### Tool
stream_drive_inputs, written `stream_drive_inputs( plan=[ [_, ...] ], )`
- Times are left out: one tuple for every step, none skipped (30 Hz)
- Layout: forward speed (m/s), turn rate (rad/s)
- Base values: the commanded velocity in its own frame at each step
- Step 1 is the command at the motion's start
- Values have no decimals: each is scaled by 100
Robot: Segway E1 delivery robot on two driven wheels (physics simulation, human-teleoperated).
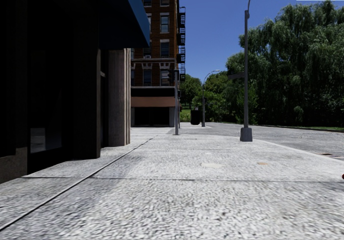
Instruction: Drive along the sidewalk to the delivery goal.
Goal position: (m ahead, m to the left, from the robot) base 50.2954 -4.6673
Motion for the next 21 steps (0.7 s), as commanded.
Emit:
stream_drive_inputs(
  plan=[
    [192,0],
    [192,0],
    [192,0],
    [192,0],
    [192,0],
    [192,0],
    [192,0],
    [192,0],
    [192,0],
    [193,0],
    [194,0],
    [194,0],
    [194,0],
    [195,0],
    [195,0],
    [198,0],
    [198,0],
    [200,0],
    [200,0],
    [200,0],
    [200,0]
  ],
)
